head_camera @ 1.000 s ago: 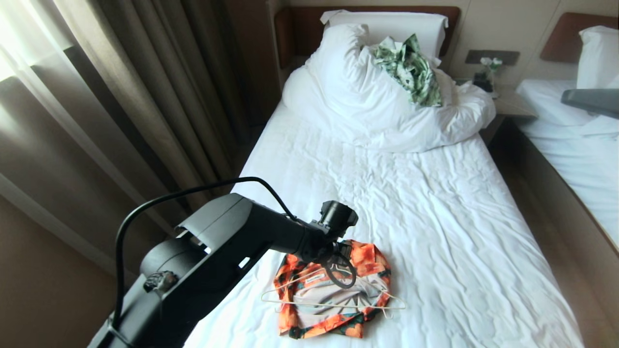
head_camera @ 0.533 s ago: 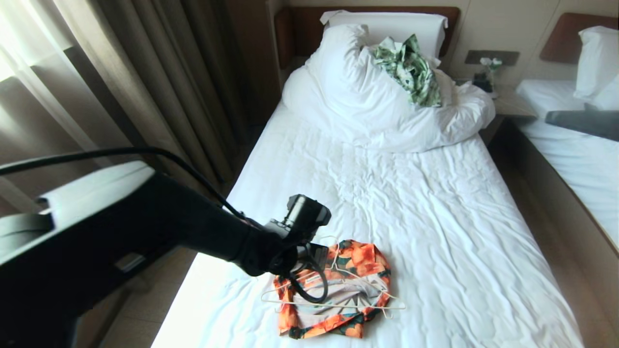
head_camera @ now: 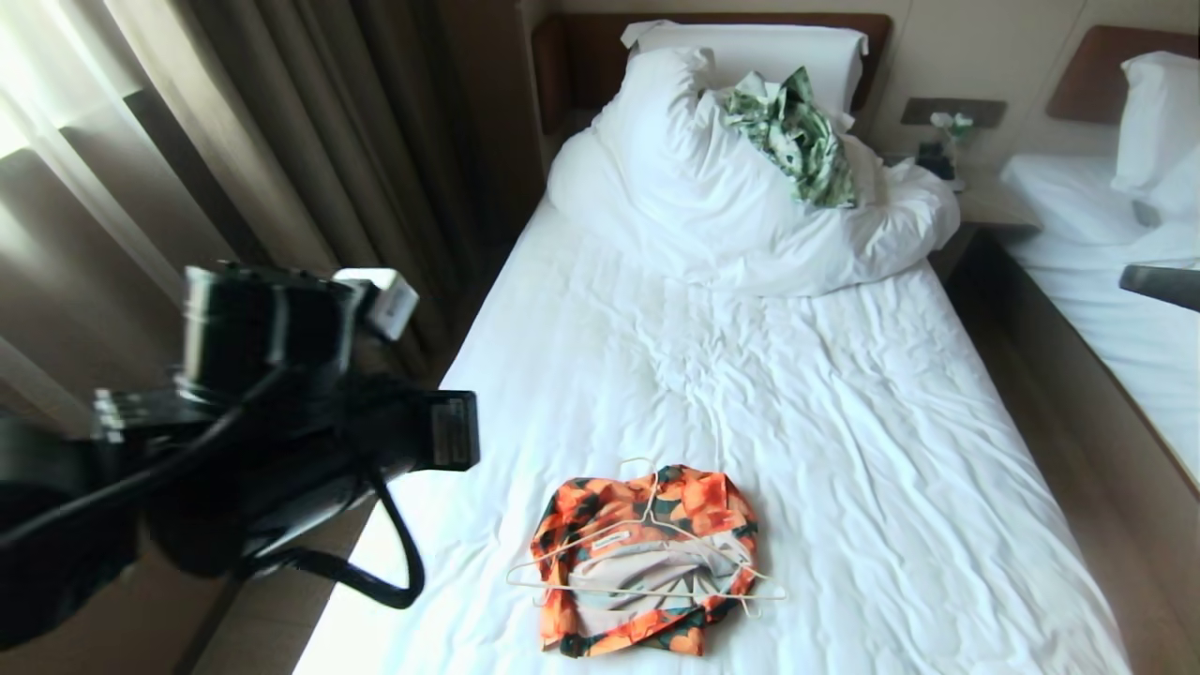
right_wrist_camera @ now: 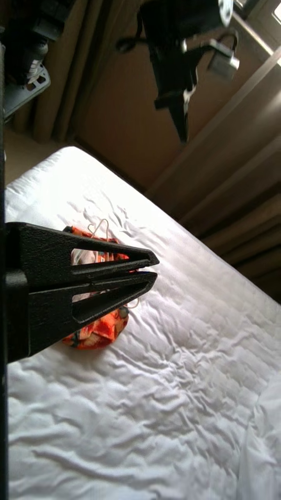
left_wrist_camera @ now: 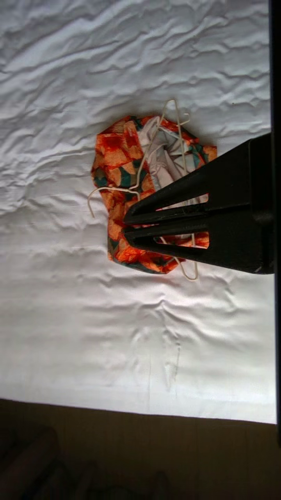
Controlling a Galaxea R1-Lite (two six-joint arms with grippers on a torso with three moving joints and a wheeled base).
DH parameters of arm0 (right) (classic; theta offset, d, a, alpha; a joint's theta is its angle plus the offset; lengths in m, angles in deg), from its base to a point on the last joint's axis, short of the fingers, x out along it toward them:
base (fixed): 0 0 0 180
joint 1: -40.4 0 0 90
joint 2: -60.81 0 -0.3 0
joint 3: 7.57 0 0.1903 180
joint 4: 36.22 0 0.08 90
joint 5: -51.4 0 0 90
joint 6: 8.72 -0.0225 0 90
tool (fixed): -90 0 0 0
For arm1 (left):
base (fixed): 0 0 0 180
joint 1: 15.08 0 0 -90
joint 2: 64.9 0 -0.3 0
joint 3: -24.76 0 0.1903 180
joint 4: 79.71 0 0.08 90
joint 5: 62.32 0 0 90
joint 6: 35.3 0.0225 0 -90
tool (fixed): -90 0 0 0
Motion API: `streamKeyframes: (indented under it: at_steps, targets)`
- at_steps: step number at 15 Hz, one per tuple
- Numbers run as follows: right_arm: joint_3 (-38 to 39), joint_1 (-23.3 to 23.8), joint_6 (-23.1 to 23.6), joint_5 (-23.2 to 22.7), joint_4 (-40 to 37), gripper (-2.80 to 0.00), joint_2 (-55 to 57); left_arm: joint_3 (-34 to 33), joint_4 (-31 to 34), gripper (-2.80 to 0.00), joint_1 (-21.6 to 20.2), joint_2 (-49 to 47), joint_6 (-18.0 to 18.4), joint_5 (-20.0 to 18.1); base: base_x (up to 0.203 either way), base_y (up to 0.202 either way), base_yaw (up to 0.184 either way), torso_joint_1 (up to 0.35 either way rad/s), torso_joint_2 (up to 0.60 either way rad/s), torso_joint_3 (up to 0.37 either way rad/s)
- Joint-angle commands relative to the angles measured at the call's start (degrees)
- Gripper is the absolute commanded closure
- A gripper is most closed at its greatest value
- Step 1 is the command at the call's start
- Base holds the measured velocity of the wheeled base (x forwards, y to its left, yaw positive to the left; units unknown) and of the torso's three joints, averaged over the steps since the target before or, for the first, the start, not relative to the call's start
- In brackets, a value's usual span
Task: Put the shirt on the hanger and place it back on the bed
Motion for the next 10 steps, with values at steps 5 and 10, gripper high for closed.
streamKeyframes:
  at_steps: [5,10]
  targets:
    - [-0.16,0.94,-0.22,0.00,-15.95,0.00,-12.22,-3.67,0.02,0.00,-16.65,28.25,3.37,4.98,0.000,0.000,0.000,0.000,0.00,0.000]
    - [-1.11,-5.45,-0.18,-4.59,-29.91,0.00,-20.31,-4.38,11.30,0.00,-29.46,52.23,4.69,6.82,0.000,0.000,0.000,0.000,0.00,0.000]
